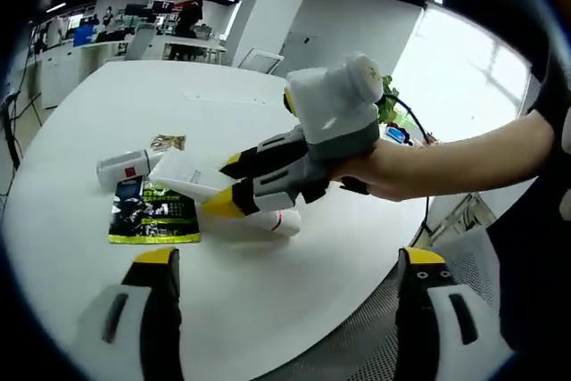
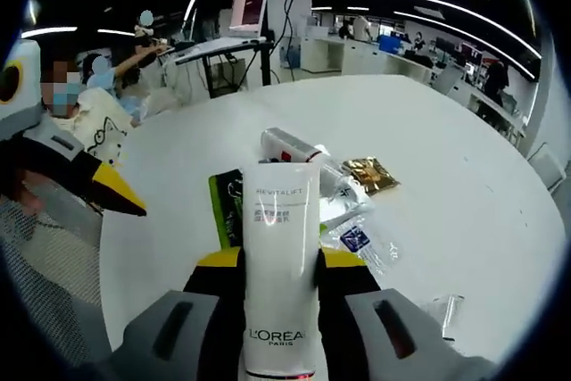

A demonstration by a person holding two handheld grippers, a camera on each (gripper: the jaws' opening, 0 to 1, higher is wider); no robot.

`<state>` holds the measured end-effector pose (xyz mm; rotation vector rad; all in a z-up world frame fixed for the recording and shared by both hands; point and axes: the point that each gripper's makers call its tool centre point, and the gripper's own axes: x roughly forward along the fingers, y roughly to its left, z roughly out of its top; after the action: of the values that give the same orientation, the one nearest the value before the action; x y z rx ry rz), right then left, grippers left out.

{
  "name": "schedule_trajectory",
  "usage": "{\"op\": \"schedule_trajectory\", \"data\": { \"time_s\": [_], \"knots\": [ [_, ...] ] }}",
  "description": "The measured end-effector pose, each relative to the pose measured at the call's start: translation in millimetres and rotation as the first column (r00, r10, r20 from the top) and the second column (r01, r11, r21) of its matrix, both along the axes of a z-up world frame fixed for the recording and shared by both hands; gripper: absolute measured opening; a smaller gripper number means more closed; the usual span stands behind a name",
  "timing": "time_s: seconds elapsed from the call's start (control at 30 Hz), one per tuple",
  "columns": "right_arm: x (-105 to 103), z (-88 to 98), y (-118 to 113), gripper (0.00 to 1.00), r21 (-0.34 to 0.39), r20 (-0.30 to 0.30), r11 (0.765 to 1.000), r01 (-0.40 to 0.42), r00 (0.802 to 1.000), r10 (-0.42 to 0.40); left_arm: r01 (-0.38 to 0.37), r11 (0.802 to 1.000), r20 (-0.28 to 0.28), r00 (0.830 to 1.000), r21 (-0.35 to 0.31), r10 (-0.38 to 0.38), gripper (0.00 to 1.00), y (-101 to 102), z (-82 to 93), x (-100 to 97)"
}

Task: Arrange the skincare products in the storage area until every visible bottle or jar stands upright without overlapping.

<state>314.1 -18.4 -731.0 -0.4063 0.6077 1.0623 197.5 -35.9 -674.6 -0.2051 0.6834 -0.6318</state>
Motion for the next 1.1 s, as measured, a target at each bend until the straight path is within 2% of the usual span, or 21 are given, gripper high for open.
{"op": "schedule_trajectory", "data": {
  "time_s": [0.17, 0.7, 1.1],
  "knots": [
    [-2.3, 13.1, -8.7, 0.30, 0.029, 0.019, 0.999, 0.018, 1.000, -0.018, -0.002, 1.000, 0.011, 1.000, -0.002, 0.002, 0.93, -1.0, 7.0, 2.1],
    [-20.9, 37.9, -29.2, 0.30, 0.108, 0.072, 0.993, 0.039, 0.996, -0.047, -0.035, 0.997, 0.067, 0.997, -0.070, 0.040, 0.92, -3.7, 41.3, 16.0],
    [-44.4, 64.1, -40.2, 0.30, 0.163, 0.109, 0.986, 0.036, 0.993, -0.054, -0.120, 0.983, 0.066, 0.989, -0.136, 0.130, 0.82, -4.2, 47.7, 27.0]
  ]
}}
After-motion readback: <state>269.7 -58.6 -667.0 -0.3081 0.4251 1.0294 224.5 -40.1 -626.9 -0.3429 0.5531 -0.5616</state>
